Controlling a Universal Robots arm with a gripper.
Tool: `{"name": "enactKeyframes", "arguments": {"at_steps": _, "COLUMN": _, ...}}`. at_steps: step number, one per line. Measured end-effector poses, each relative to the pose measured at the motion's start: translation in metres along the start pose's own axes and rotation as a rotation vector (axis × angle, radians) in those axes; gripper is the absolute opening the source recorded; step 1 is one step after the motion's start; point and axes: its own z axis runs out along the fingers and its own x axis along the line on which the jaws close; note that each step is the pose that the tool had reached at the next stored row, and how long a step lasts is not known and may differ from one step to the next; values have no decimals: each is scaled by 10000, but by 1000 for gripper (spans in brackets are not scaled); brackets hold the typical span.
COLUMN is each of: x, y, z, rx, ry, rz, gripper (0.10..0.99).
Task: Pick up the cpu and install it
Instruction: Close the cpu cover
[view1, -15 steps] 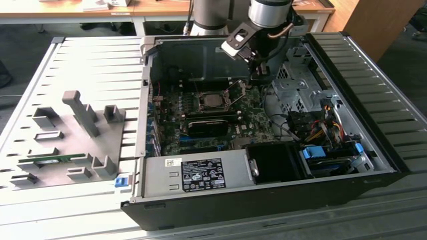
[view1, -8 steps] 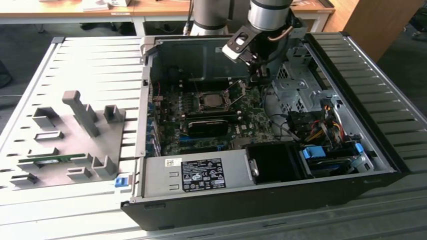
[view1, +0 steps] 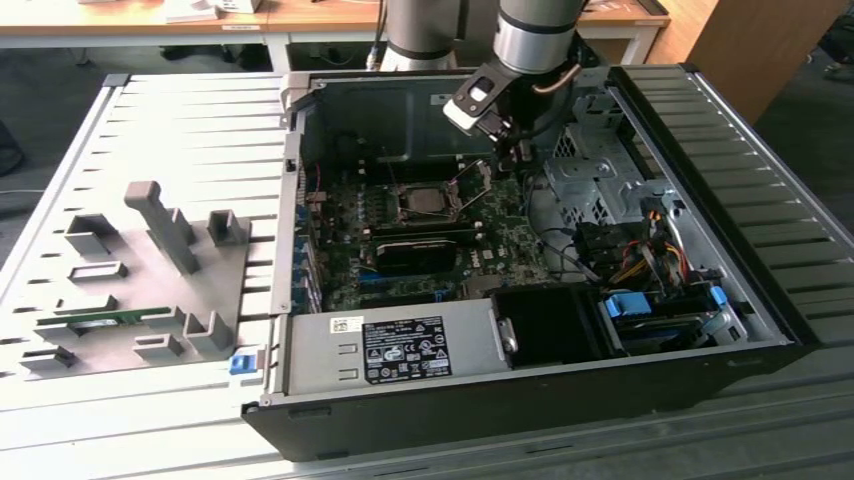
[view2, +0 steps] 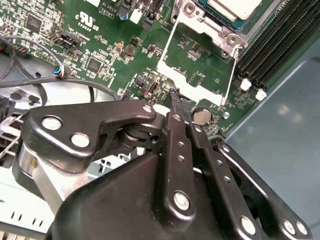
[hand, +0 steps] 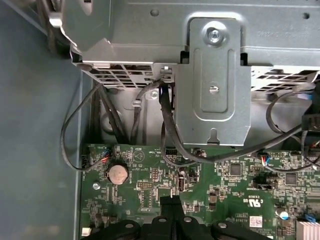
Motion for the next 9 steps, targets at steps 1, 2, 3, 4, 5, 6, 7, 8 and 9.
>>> {"name": "enactKeyframes", "arguments": {"at_steps": 1, "x": 0, "y": 0, "z": 9, "rx": 0, "ry": 1, "rz": 0, "gripper": 106}}
{"name": "enactKeyframes", "arguments": {"at_steps": 2, "x": -1, "y": -1, "z": 9, "rx": 0, "ry": 1, "rz": -3, "gripper": 106}}
{"name": "enactKeyframes", "arguments": {"at_steps": 3, "x": -1, "y": -3, "z": 9, "rx": 3, "ry": 7, "rz": -5, "gripper": 106}}
{"name": "enactKeyframes", "arguments": {"at_steps": 4, "x": 0, "y": -8, "z": 9, "rx": 3, "ry": 17, "rz": -6, "gripper": 106}}
{"name": "enactKeyframes", "arguments": {"at_steps": 5, "x": 0, "y": -16, "z": 9, "rx": 5, "ry": 25, "rz": -6, "gripper": 106}}
{"name": "enactKeyframes", "arguments": {"at_steps": 6, "x": 0, "y": -25, "z": 6, "rx": 6, "ry": 33, "rz": -6, "gripper": 106}}
{"name": "enactKeyframes", "arguments": {"at_steps": 7, "x": 0, "y": -34, "z": 1, "rx": 8, "ry": 46, "rz": -5, "gripper": 106}}
{"name": "enactKeyframes", "arguments": {"at_steps": 8, "x": 1, "y": -44, "z": -3, "rx": 8, "ry": 64, "rz": -5, "gripper": 106}}
{"name": "enactKeyframes", "arguments": {"at_steps": 9, "x": 1, "y": -56, "z": -8, "rx": 7, "ry": 81, "rz": -4, "gripper": 106}}
